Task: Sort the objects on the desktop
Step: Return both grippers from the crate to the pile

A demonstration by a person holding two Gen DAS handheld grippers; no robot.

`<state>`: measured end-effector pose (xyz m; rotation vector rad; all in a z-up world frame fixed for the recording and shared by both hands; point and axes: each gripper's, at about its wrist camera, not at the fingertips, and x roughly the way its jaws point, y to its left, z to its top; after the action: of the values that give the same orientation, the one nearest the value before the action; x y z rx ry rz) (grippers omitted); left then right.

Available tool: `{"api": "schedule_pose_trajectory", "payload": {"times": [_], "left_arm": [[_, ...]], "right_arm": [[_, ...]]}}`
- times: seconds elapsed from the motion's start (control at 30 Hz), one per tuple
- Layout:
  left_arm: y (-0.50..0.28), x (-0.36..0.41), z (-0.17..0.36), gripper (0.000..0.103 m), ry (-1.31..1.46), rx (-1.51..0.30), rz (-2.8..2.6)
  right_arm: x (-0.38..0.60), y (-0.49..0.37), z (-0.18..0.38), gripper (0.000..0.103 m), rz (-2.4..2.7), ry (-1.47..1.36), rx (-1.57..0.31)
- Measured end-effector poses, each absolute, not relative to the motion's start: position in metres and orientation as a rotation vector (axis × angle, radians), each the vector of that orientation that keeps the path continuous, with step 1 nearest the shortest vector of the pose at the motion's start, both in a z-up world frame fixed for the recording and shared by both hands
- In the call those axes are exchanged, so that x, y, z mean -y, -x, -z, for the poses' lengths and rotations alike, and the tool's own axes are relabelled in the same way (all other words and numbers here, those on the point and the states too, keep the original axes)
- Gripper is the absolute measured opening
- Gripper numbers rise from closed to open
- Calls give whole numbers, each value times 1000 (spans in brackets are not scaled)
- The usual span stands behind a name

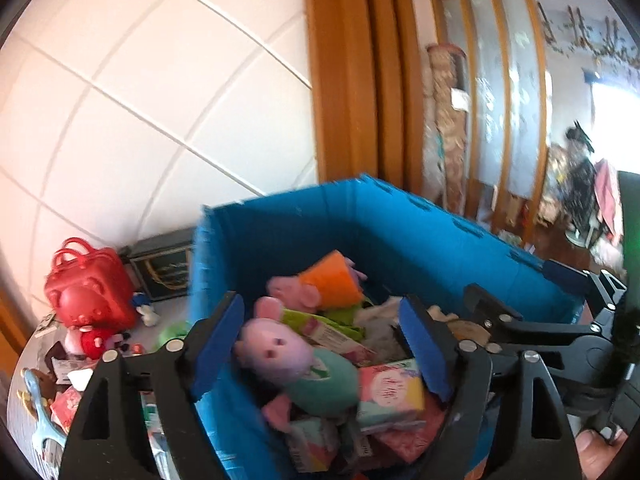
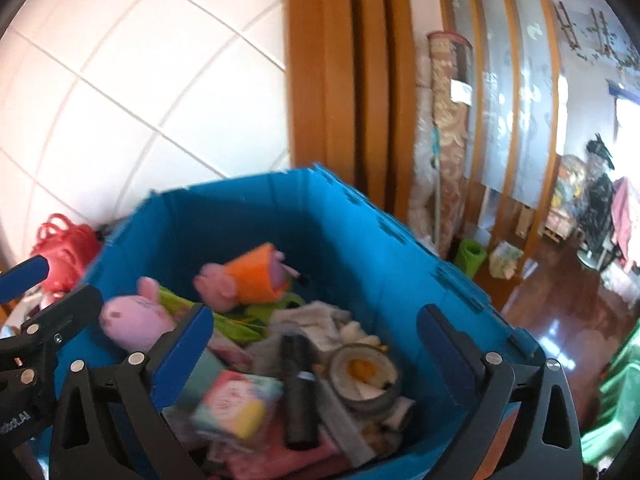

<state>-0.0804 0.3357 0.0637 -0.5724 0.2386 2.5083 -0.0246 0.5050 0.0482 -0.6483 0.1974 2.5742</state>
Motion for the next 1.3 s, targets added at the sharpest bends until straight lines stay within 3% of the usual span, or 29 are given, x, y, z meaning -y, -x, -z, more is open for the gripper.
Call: {"api": "schedule_pose_trajectory", "payload": {"times": [0.4,0.7,1.0,1.3], "left_arm": [[117,-181,-58,80,626,-65,-2641],[150,-77,-23,80,755,-144,-2704],[188,20,33,80,882,-173,-2692],[247,83,131,80,1092,-203,-2624]], "right_arm": [[-392,42,-85,103,-2787,529,-123],[-276,86,-85,103,-2921,569,-73],[-176,163,-6,103,-2927,893,-103],[-124,233,106,103,-2779,1225,-209]]}}
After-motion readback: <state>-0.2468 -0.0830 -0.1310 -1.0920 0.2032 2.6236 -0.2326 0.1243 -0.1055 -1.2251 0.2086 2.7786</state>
